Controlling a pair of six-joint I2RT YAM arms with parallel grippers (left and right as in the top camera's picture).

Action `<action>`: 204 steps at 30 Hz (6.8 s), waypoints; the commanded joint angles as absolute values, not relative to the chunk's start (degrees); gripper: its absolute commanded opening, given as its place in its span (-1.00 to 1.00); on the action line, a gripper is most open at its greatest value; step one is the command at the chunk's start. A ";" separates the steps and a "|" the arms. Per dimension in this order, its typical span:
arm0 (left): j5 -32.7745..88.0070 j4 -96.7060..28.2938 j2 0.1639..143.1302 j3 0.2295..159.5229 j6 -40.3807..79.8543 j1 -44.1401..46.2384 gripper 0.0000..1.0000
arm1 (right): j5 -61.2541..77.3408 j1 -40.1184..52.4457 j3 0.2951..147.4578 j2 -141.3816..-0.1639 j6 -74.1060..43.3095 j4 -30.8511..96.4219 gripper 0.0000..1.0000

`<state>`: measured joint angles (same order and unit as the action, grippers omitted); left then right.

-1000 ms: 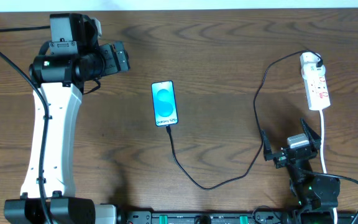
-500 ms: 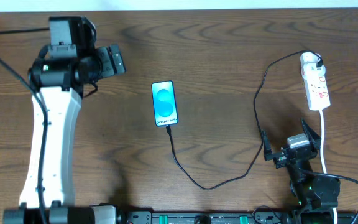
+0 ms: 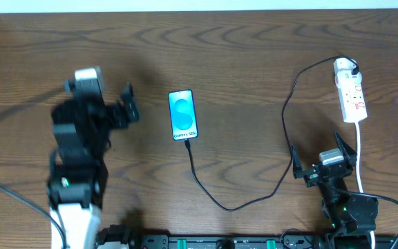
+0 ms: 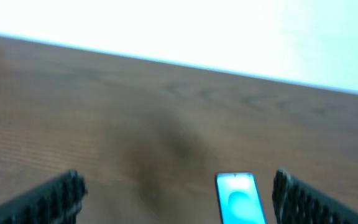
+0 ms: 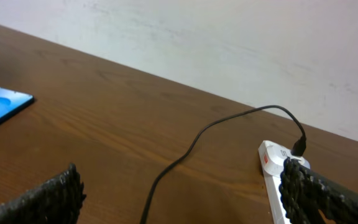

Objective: Plug charger to phone and switch on socket

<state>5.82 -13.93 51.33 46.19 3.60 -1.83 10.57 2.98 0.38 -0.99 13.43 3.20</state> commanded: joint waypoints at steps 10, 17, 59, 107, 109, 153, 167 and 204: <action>6.39 4.51 20.45 12.19 2.11 -1.96 0.96 | 10.87 3.42 0.32 -0.71 12.67 3.44 0.98; 6.42 5.72 10.00 2.85 -0.10 -1.89 0.96 | 10.87 3.42 0.32 -0.71 12.67 3.44 0.99; 5.30 -3.64 1.08 0.23 -5.54 2.22 0.96 | 10.87 3.42 0.32 -0.71 12.67 3.44 0.98; 5.30 -3.64 1.08 0.23 -5.54 2.22 0.96 | 10.87 3.42 0.32 -0.71 12.67 3.44 0.98; 5.30 -3.64 1.08 0.23 -5.54 2.22 0.96 | 10.87 3.42 0.32 -0.71 12.67 3.44 0.98; 5.30 -3.64 1.08 0.23 -5.54 2.22 0.96 | 10.87 3.42 0.32 -0.71 12.67 3.44 0.98; 5.30 -3.64 1.08 0.23 -5.54 2.22 0.96 | 10.87 3.42 0.32 -0.71 12.67 3.44 0.99; 5.30 -3.64 1.08 0.23 -5.54 2.22 0.96 | 10.87 3.42 0.32 -0.71 12.67 3.44 0.98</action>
